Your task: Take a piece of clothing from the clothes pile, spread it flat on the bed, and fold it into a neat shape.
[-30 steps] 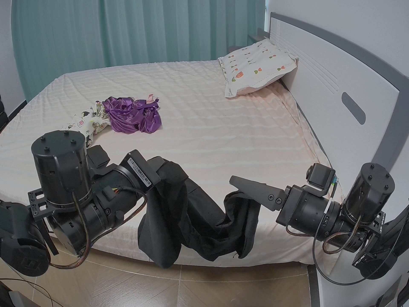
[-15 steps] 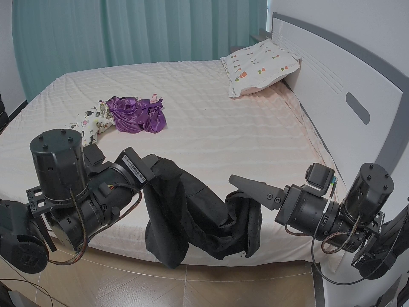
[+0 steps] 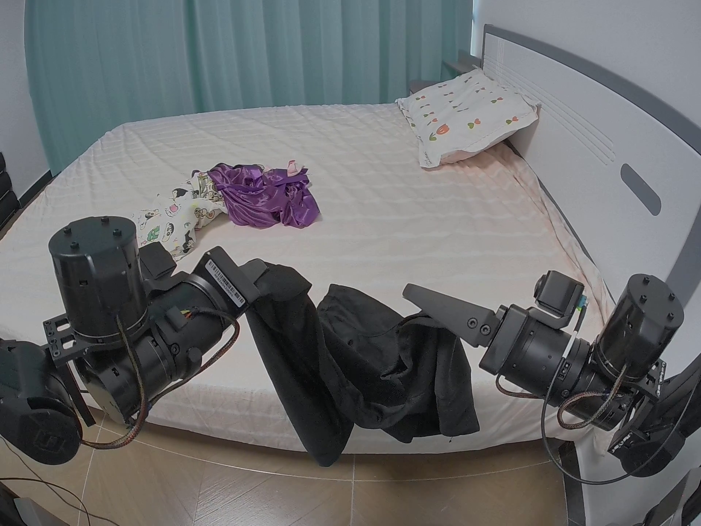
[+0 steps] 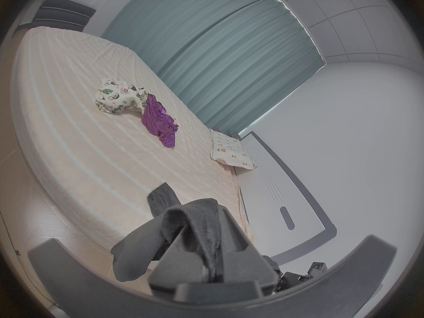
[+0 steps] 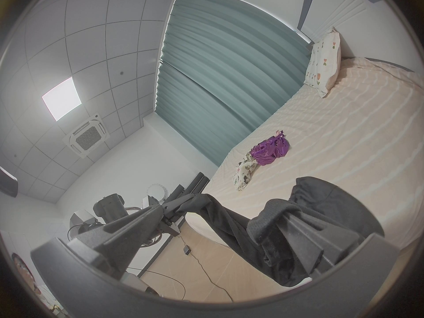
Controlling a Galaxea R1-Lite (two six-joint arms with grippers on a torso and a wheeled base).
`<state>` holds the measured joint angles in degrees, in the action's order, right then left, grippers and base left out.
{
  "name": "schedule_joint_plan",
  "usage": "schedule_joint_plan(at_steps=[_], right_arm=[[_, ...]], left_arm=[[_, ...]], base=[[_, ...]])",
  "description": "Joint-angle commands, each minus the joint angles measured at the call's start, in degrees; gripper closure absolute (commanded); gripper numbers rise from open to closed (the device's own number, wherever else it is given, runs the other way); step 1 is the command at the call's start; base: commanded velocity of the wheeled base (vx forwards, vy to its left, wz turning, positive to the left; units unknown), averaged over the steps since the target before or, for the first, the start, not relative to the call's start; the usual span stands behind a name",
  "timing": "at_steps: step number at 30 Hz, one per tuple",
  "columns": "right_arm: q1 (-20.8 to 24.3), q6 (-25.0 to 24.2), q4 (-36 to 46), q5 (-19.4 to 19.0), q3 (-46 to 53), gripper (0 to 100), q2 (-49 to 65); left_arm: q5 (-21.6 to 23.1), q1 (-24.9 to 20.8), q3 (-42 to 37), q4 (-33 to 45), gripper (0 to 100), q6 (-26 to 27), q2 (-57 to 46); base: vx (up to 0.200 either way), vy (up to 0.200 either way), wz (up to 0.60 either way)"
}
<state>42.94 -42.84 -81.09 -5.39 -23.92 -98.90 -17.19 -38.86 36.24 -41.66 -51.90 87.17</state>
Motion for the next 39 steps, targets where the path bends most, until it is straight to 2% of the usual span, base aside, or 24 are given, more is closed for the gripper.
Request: schedule_joint_plan(at_steps=[1, 11, 13, 17, 19, 22, 25, 27, 29, 33, 37, 39], right_arm=[[0.0, 0.0, 0.1, 0.1, 0.2, 0, 2.0], [-0.2, 0.0, 0.8, 0.1, 4.7, 0, 10.0], [-0.1, 0.0, 0.8, 0.0, 6.3, 0, 13.6], [0.1, 0.3, 1.5, -0.5, 6.7, 0, 21.2], [0.9, 0.4, 3.4, -0.7, 6.3, 0, 25.3], [2.8, 0.6, 9.5, -1.7, 4.1, 0, 32.5], [3.1, 0.6, 16.2, -3.1, 0.7, 0, 38.8], [3.2, 0.6, 17.9, -3.8, -0.3, 0, 40.3], [2.9, 0.3, 22.6, -5.6, -3.9, 0, 43.3], [2.6, 0.3, 24.7, -5.7, -7.6, 0, 44.1], [2.4, 0.2, 26.0, -5.6, -11.2, 0, 42.8], [0.9, -0.1, 26.0, -5.7, -12.2, 0, 41.0]], left_arm=[[0.0, 0.0, 0.1, 0.0, 100, 0.0, -0.2], [0.7, -0.2, -0.5, 0.9, 100, 0.1, -3.2], [1.2, -0.5, 0.1, 3.2, 100, 0.0, -5.7], [5.6, -0.5, 2.1, 8.3, 100, -0.1, -11.1], [6.2, 0.0, 3.8, 10.7, 100, -0.1, -13.0], [6.2, 0.7, 6.8, 15.2, 100, -0.1, -15.6], [6.2, 2.1, 9.2, 19.9, 100, -0.1, -18.1], [6.2, 2.7, 9.6, 21.3, 100, -0.1, -18.8], [6.0, 4.8, 11.4, 23.9, 100, -0.1, -20.8], [6.2, 7.0, 12.4, 24.6, 100, -0.1, -23.0], [6.2, 7.2, 13.2, 27.6, 100, -0.1, -22.8], [6.2, 7.5, 13.2, 27.8, 100, -0.1, -22.5]], base=[[0.000, 0.000, 0.00], [0.000, 0.000, 0.00], [0.000, 0.000, 0.00], [0.000, 0.000, 0.00], [0.000, 0.000, 0.00], [0.000, 0.000, 0.00], [0.000, 0.000, 0.00], [0.000, 0.000, 0.00], [0.000, 0.000, 0.00], [0.000, 0.000, 0.00], [0.000, 0.000, 0.00], [0.000, 0.000, 0.00]])
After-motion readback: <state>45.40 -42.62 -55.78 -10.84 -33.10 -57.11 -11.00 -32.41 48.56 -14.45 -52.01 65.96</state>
